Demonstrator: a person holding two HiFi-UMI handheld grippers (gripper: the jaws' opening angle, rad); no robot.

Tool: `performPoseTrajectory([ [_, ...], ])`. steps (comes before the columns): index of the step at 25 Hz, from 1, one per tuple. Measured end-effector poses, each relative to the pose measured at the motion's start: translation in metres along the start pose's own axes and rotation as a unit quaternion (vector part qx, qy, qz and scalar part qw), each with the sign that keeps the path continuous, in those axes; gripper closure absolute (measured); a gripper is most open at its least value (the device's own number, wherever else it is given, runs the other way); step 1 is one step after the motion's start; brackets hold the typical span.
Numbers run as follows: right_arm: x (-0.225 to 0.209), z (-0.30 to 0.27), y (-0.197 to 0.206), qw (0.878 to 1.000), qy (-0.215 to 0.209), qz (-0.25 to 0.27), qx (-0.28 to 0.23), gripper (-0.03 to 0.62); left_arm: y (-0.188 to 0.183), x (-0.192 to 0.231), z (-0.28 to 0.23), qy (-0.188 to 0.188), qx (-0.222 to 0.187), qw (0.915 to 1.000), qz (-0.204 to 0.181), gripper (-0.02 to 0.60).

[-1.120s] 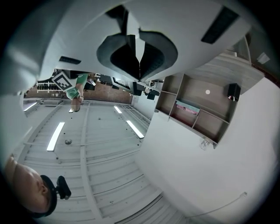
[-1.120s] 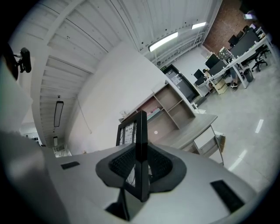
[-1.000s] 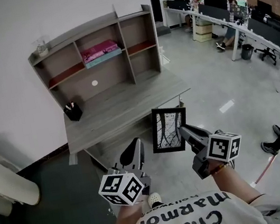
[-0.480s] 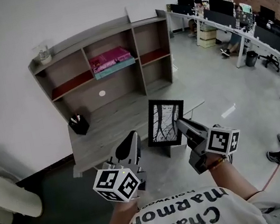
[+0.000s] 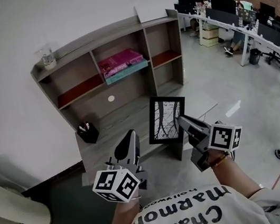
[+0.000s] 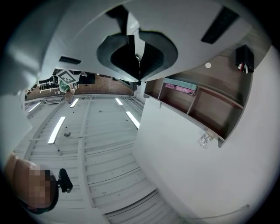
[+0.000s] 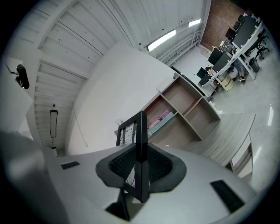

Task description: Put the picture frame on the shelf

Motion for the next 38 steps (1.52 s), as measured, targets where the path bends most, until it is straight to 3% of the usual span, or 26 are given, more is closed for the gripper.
performPoseTrajectory([
  [4,-0.001,-0.025,0.018,1.0,0.003,-0.002,0.004,0.505,0.006,0.032,0.007,-0.003,0.006,1.0,0.006,0.564],
  [8,0.004,-0.021,0.009,1.0,0.002,0.001,-0.003,0.505,0.003,0.029,0.016,-0.018,0.008,0.9998,0.007,0.563],
  [17,0.007,-0.024,0.019,1.0,0.014,0.01,0.0,0.505,0.007,0.045,0.024,-0.014,0.02,0.9996,0.017,0.563],
  [24,-0.004,-0.031,0.023,0.999,0.035,0.007,0.017,0.505,0.019,0.053,0.017,-0.019,0.028,0.9987,0.038,0.563],
  [34,-0.021,-0.041,0.022,0.998,0.031,-0.006,0.049,0.505,0.03,0.051,0.017,-0.041,0.051,0.9969,0.044,0.563],
  [38,-0.035,-0.081,0.022,0.998,0.027,-0.012,0.053,0.505,0.034,0.085,-0.008,-0.043,0.053,0.9962,0.055,0.563],
])
Point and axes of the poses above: the fingertips, and each gripper's own axes: z backward along the fingers, x to its left, y out of its underside, the point moved 10 cm from there along z, backward along the fingers, and after that the axes turned 8 degrees about -x, right-handed, at the moved point
